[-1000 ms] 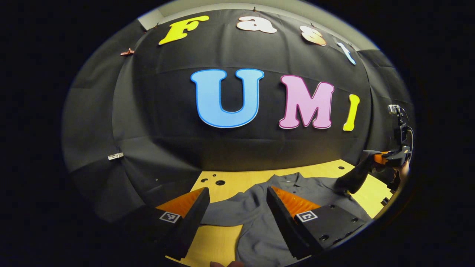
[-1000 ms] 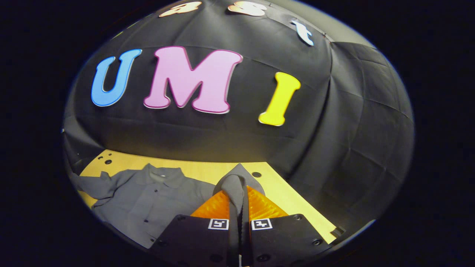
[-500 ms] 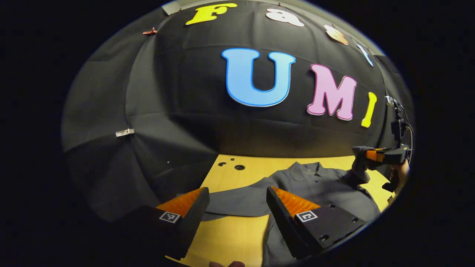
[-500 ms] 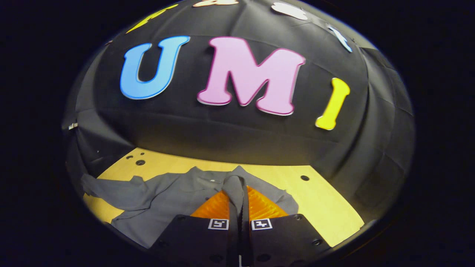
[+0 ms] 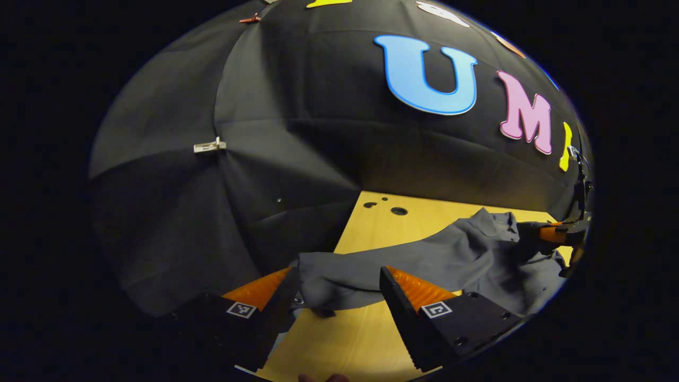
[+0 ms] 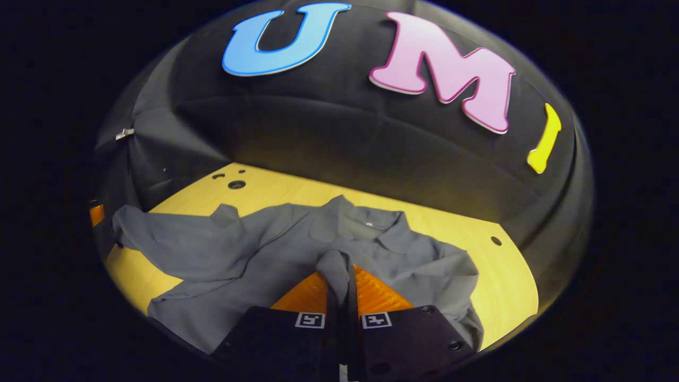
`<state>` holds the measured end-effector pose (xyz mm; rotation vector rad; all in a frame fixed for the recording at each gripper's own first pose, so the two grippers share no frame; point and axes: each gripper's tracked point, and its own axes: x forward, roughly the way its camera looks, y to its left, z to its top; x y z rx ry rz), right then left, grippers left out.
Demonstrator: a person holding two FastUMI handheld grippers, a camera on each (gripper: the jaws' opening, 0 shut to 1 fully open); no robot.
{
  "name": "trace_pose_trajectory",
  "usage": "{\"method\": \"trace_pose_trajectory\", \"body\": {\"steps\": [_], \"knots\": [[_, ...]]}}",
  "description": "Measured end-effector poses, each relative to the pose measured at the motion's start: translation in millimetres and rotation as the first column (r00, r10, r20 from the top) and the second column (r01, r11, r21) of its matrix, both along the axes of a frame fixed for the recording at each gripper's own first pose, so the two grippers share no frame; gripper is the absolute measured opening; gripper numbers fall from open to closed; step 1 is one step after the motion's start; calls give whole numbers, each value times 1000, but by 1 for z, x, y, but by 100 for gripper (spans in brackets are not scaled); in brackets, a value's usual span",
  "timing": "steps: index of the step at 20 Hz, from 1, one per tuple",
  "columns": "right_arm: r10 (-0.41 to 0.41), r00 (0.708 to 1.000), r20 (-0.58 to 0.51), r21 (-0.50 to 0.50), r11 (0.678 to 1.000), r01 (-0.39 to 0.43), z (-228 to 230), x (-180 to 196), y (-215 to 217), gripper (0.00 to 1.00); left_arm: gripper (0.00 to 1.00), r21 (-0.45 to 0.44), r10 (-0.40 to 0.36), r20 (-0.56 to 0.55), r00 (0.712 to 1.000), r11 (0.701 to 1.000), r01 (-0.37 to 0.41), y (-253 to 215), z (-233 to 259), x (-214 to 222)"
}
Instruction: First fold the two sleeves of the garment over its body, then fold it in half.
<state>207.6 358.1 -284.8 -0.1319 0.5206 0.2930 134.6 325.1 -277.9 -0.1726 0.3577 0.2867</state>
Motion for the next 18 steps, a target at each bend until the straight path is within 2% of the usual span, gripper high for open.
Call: {"method": "trace_pose_trajectory", "body": {"steps": [1,2,3,4,5,9,11,13,18], "knots": [[12,1000,-19,5,1000,-11,-10,-1,9,15,97,-8,10,-9,1000,1000,-10,4,-10,4],[26,999,-36,16,1000,-25,-17,-2,18,13,97,-20,16,-18,1000,1000,-16,9,-18,9],[38,998,-56,27,999,-37,-22,-5,25,20,97,-38,17,-27,999,999,-18,10,-28,14],[58,995,-86,43,998,-54,-29,-11,32,23,98,-56,25,-35,999,998,-27,14,-36,17],[79,991,-111,58,996,-73,-33,-17,40,34,98,-72,34,-42,999,997,-37,17,-42,19],[194,973,-124,156,972,-174,-22,-41,72,62,97,-93,40,-93,995,994,-49,23,-67,31],[240,964,-114,198,956,-215,-11,-50,80,70,96,-88,35,-116,993,995,-45,22,-76,35],[252,962,-105,197,953,-228,-1,-56,76,77,96,-77,32,-150,988,996,-44,21,-86,39],[266,964,-27,180,949,-257,41,-72,51,87,96,-69,19,-219,976,997,-35,19,-100,42]]}}
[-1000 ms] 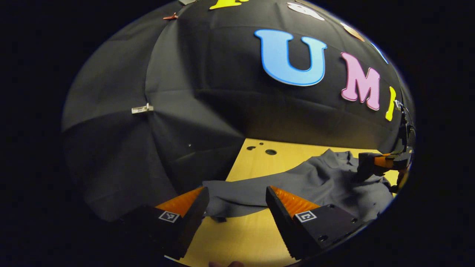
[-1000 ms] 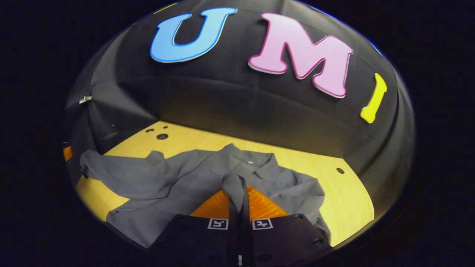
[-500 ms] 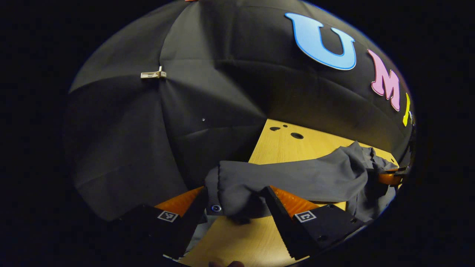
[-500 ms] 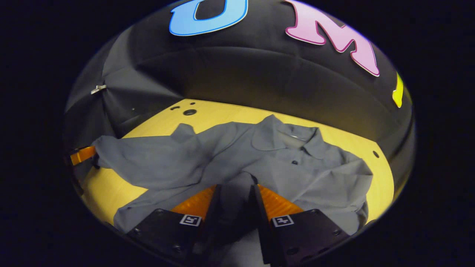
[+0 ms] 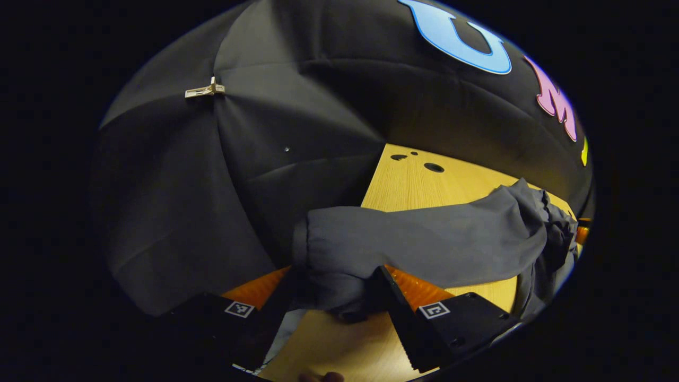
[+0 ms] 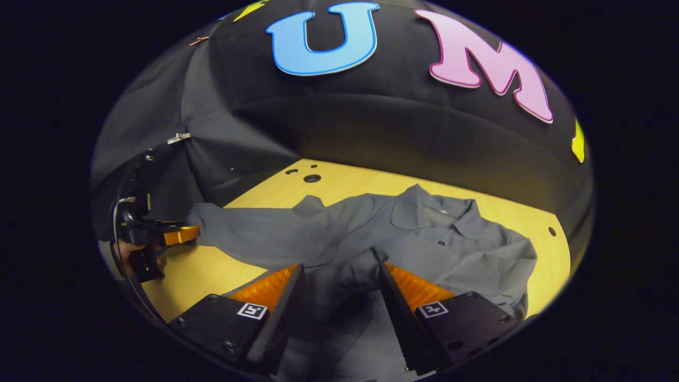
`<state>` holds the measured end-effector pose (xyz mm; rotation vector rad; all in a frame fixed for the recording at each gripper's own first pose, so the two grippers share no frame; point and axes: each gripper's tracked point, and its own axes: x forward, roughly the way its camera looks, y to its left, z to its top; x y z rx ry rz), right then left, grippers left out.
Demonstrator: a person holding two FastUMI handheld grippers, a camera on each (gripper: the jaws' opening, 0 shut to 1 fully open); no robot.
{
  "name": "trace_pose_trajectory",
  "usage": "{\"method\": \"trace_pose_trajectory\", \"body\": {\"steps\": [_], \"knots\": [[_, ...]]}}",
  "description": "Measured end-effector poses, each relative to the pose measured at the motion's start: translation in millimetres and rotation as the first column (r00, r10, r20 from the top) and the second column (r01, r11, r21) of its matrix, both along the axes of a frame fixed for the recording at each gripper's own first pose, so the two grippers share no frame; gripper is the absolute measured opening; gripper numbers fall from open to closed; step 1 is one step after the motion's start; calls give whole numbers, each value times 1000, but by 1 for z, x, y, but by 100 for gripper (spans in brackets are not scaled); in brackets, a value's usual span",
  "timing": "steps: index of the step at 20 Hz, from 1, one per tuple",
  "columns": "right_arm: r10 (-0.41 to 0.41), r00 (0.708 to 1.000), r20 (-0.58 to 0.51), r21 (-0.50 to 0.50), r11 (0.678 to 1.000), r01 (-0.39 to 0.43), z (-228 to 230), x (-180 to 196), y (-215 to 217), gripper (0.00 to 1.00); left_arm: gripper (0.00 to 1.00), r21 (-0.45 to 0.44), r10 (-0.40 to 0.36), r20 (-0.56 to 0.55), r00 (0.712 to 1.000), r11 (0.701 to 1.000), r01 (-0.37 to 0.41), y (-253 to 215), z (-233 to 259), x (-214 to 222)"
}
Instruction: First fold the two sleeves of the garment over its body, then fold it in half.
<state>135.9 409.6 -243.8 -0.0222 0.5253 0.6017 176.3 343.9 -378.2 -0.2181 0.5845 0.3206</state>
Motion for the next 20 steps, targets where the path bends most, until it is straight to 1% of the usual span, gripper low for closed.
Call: {"method": "trace_pose_trajectory", "body": {"steps": [2,3,5,6,7,8,10,11,12,13,16,20], "knots": [[-13,1000,19,-2,1000,13,14,-8,-15,88,97,-18,-2,0,1000,1000,2,-1,-2,2],[-24,1000,20,1,1000,24,20,-12,-25,88,89,-48,-13,3,1000,999,13,-7,-4,4],[-47,999,22,-5,999,47,27,-19,-45,88,78,-45,-24,-9,1000,999,24,-8,-5,4],[-54,998,20,-10,998,54,28,-23,-53,88,79,-29,-36,-15,999,999,36,-6,-4,6],[-63,998,19,-19,998,63,28,-28,-65,88,70,0,-37,-28,999,999,37,1,-3,6],[-73,997,16,-28,997,73,27,-31,-75,88,50,38,-23,-43,999,999,25,11,-1,4],[-103,995,6,-40,994,103,25,-40,-98,88,12,63,-23,-56,998,998,26,13,0,4],[-116,993,2,-42,992,116,25,-43,-107,88,9,68,-27,-52,998,997,30,13,3,5],[-135,991,-1,-46,990,135,25,-46,-118,88,4,72,-26,-48,999,997,30,12,8,5],[-148,989,-4,-46,988,147,25,-47,-126,88,6,82,-25,-33,999,996,27,11,16,2],[-184,983,2,-46,982,183,29,-52,-150,88,6,119,-33,41,999,993,28,4,52,5],[-209,978,11,-38,977,209,32,-56,-178,88,5,137,-59,130,990,990,41,-17,103,6]]}}
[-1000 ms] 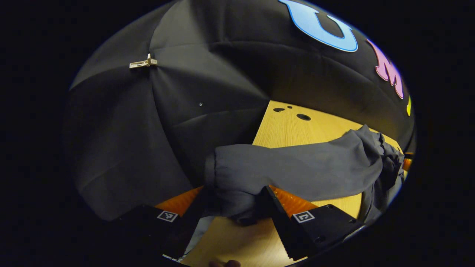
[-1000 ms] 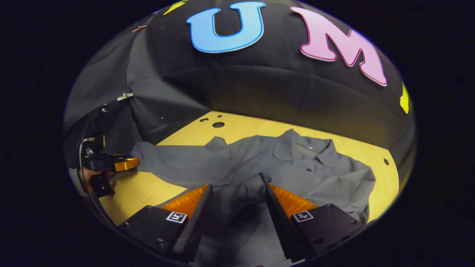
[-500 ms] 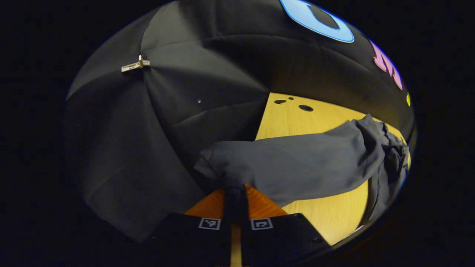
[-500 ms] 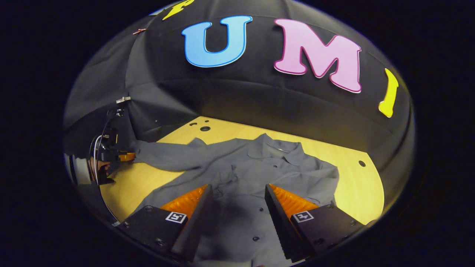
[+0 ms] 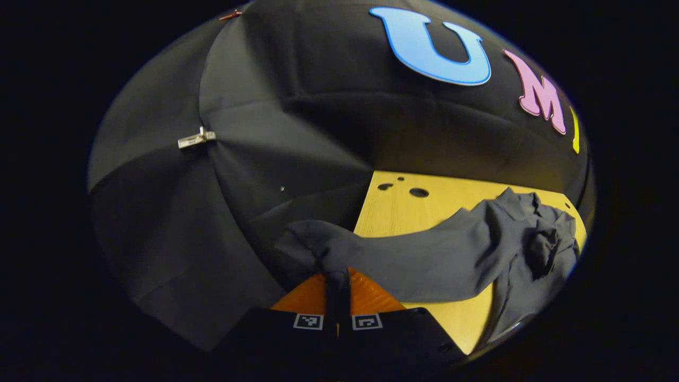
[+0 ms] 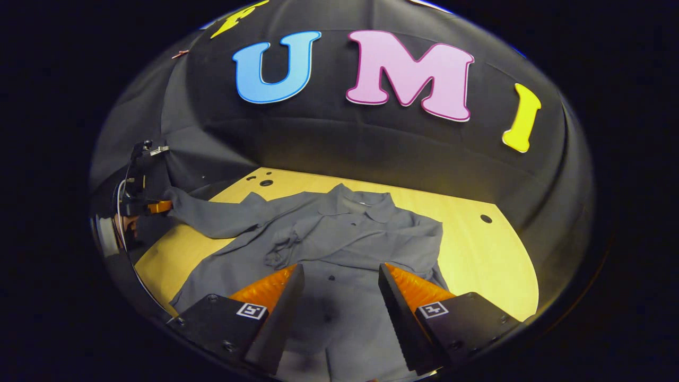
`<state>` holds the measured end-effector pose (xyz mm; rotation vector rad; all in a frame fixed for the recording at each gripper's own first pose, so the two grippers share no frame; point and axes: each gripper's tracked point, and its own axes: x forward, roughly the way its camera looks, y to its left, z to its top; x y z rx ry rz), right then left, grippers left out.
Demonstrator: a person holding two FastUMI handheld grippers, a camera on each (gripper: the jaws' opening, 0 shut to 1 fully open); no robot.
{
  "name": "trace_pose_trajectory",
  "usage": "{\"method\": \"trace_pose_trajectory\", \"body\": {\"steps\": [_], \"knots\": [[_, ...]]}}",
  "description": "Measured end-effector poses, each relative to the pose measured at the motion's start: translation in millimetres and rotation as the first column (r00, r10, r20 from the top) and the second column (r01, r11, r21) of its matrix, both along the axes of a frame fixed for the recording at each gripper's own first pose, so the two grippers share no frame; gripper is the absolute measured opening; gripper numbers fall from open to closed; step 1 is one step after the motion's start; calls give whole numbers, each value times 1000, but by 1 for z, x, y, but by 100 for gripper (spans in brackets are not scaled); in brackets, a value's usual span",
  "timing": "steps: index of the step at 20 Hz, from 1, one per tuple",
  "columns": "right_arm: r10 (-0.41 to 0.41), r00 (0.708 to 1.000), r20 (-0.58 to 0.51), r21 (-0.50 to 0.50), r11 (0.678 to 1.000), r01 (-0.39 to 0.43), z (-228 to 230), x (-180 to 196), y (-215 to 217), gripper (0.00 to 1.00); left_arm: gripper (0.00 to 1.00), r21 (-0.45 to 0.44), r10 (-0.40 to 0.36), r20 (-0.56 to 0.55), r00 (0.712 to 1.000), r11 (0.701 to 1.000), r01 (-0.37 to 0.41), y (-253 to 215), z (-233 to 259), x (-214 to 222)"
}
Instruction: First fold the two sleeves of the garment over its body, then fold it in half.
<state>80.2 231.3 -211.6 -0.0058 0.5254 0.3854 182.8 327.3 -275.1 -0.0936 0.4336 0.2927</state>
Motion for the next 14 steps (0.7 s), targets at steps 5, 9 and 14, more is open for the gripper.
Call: {"method": "trace_pose_trajectory", "body": {"steps": [5,9,14], "knots": [[7,1000,25,-13,1000,-7,0,0,-37,88,5,29,-35,63,997,999,33,-41,55,-2],[3,1000,31,18,1000,-3,-4,0,-68,88,5,62,-52,143,988,997,43,-86,110,2],[-1,999,45,65,998,-2,-10,5,-109,88,6,97,-95,189,977,992,78,-151,148,7]]}}
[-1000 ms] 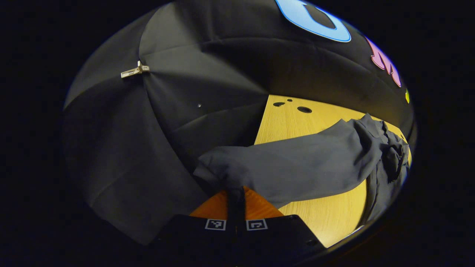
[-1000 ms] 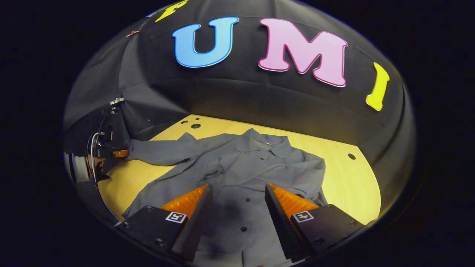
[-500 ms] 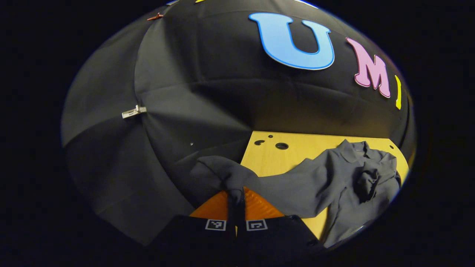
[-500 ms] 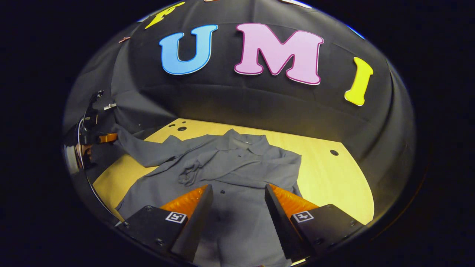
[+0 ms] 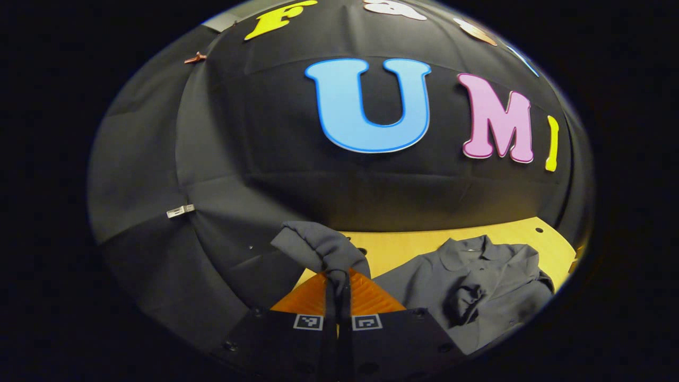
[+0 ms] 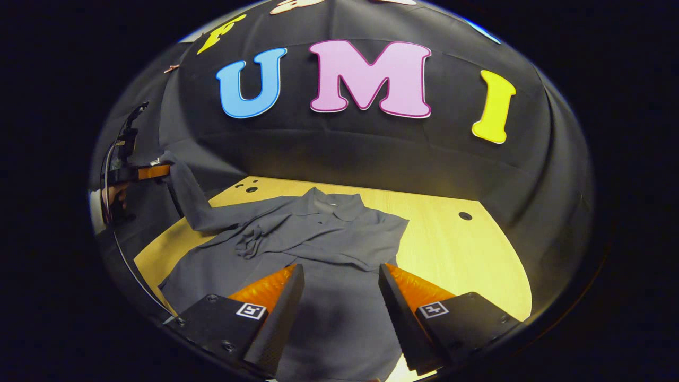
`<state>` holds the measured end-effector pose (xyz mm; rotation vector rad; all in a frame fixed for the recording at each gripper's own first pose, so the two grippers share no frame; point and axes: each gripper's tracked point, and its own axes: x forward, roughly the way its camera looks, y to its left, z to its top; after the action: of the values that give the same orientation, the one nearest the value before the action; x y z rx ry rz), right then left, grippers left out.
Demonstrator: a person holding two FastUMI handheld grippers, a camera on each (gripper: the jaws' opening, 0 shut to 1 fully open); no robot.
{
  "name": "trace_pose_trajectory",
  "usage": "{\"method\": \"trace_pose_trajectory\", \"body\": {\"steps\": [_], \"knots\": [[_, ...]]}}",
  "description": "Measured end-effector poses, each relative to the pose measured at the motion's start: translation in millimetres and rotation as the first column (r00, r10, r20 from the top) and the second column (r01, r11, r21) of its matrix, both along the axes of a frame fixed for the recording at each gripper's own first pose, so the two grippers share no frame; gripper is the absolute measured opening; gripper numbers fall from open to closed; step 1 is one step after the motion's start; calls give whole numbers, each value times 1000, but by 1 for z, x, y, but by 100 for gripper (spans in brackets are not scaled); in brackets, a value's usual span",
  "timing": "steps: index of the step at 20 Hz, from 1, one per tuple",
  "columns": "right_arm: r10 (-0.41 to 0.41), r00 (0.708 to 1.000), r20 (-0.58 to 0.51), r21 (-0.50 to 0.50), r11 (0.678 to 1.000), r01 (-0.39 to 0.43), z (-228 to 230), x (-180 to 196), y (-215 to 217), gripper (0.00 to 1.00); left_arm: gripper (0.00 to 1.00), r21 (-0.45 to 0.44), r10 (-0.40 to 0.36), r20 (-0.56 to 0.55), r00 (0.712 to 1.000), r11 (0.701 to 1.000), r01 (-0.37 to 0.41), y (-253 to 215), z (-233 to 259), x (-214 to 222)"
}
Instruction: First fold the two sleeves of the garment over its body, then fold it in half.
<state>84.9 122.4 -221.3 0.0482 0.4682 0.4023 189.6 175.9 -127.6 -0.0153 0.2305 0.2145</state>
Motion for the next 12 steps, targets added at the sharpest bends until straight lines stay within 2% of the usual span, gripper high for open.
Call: {"method": "trace_pose_trajectory", "body": {"steps": [7,12], "knots": [[6,1000,2,66,998,-6,-10,9,-40,92,5,-3,-39,39,998,999,39,-101,30,1],[-47,999,4,70,996,47,-14,9,-67,92,5,-28,-150,43,988,988,151,-181,34,12]]}}
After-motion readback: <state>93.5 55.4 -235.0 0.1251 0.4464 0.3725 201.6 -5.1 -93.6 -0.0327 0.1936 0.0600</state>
